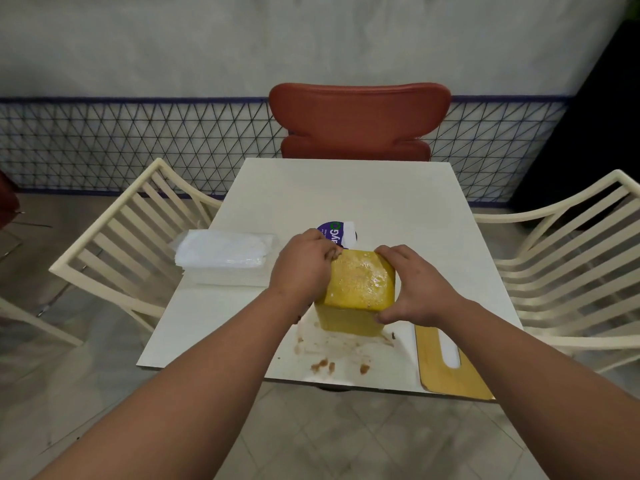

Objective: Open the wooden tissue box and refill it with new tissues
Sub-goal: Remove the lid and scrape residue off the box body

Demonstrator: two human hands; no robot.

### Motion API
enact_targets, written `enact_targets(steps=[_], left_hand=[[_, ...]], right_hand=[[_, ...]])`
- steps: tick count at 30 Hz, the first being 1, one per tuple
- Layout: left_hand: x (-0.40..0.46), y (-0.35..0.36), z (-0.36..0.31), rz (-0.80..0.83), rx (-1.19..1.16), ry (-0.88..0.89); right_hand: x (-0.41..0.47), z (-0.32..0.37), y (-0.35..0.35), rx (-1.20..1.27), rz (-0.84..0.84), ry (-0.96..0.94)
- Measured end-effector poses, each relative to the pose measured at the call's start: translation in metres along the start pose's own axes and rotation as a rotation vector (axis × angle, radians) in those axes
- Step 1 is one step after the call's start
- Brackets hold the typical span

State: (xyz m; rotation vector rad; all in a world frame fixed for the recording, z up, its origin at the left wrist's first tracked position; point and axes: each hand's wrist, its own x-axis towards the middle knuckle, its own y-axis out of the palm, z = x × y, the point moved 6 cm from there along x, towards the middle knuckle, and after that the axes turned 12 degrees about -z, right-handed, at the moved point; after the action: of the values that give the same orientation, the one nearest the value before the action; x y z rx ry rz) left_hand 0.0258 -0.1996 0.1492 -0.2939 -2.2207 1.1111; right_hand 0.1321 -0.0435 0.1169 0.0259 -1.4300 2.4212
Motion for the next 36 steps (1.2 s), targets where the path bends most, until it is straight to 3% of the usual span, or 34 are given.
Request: enact_targets(steps=[13,19,29,36], left_hand=[[-0.063,-0.018,-0.003,0.030,-0.045,0.224],[-0.016,-0.008,0.001,0.008,-0.008,0.075],[-0.062,-0.016,-0.004,0.058,-0.017,0.270],[0.004,-0.002,0.000,0.065,0.065,0.123]], right_hand=[[0.006,-0.002,0.001,-0.027,0.023,0.019],[0.000,0.001,0.001,-0.025,0.011,0.000],[0.003,0.001,0.001,-0.038,0.030,0.016],[0.001,-0.002,0.002,-0.015,0.023,0.017]])
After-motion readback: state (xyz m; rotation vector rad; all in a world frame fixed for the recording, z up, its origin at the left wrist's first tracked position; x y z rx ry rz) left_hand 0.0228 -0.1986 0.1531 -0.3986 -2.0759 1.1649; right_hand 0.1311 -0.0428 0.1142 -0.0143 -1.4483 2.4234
